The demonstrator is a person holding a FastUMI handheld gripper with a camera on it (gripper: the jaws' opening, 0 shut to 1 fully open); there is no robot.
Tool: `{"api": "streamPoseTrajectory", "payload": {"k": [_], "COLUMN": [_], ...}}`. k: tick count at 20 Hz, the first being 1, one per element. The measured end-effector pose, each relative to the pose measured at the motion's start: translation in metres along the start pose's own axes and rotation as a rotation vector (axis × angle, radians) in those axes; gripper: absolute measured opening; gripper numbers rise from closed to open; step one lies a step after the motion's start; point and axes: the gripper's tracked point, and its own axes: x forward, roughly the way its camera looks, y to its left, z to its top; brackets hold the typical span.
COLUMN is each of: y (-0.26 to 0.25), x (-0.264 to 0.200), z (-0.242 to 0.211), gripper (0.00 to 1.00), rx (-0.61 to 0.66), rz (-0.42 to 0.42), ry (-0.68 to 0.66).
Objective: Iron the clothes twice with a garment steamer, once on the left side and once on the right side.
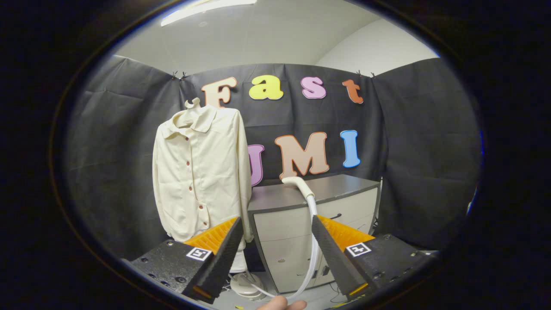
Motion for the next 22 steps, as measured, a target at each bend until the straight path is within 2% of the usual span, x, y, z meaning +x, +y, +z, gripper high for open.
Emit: {"api": "streamPoseTrajectory", "payload": {"k": [7, 12, 20, 22], "y": [0.006, -0.003, -0.048, -0.058], "x": [0.025, 0.061, 0.157, 0.19], "z": [0.009, 0.023, 0.077, 0.084], "gripper": [0.98, 0.98, 0.98, 0.97], "rx": [-0.006, -0.016, -0.01, -0.032], "rz": [0.014, 0.009, -0.028, -0.047], "ry": [0.003, -0.005, -0.058, -0.016]}}
